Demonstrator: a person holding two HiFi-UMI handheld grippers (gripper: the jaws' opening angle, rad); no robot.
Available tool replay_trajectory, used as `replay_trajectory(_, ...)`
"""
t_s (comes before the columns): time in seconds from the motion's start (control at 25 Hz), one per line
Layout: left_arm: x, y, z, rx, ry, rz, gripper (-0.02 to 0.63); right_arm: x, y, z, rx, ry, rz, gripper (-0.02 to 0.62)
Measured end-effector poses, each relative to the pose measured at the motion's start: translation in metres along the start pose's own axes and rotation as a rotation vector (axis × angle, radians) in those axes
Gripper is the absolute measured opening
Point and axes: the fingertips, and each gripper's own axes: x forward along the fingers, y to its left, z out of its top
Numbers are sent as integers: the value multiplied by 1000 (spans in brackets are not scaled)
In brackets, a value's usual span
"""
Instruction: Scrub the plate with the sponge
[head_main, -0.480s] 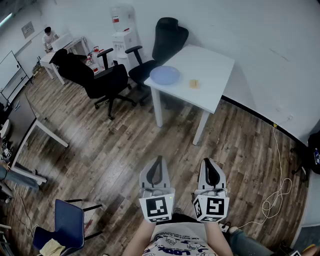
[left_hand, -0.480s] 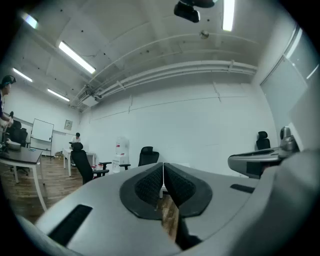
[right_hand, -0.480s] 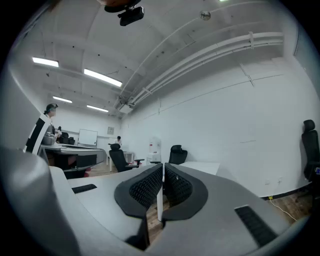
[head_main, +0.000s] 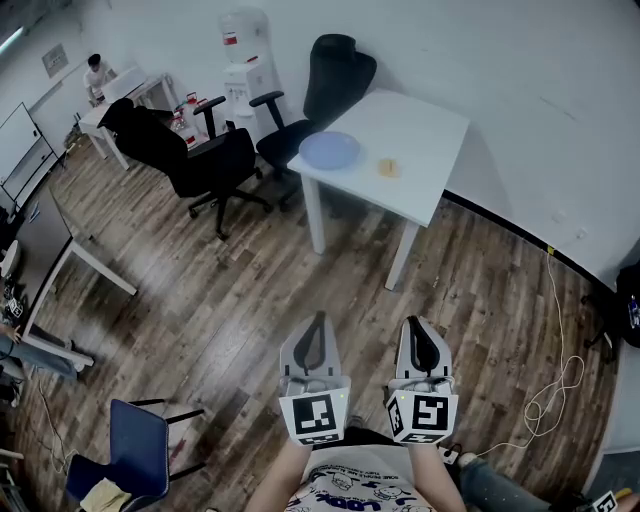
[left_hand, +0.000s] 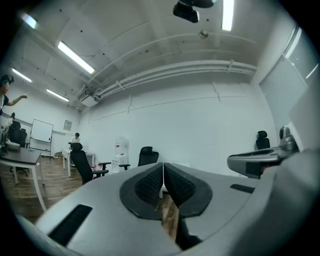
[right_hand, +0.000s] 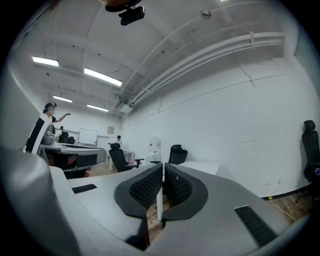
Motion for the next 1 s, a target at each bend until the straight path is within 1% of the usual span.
replay_trajectory(0.2,1,0,-2,-2,5,4,12,0,-4,-1,47,-11,-2,26)
replay_trajectory(0.32,4,-2,-2,-2,7,8,12,2,-10,0,59,-13,-5,28)
replay_trajectory(0.6,8,-15,-15,-22,37,13,12,4,-23,-16,83,18,21,28)
replay_trajectory(0.76,7,-19,-16,-13,48,38,12,6,-28,-22,96,38,45,28)
replay_trajectory(1.0,5,-11,-26,-11,79,82,12,13,-28,-32,112,69,71,28)
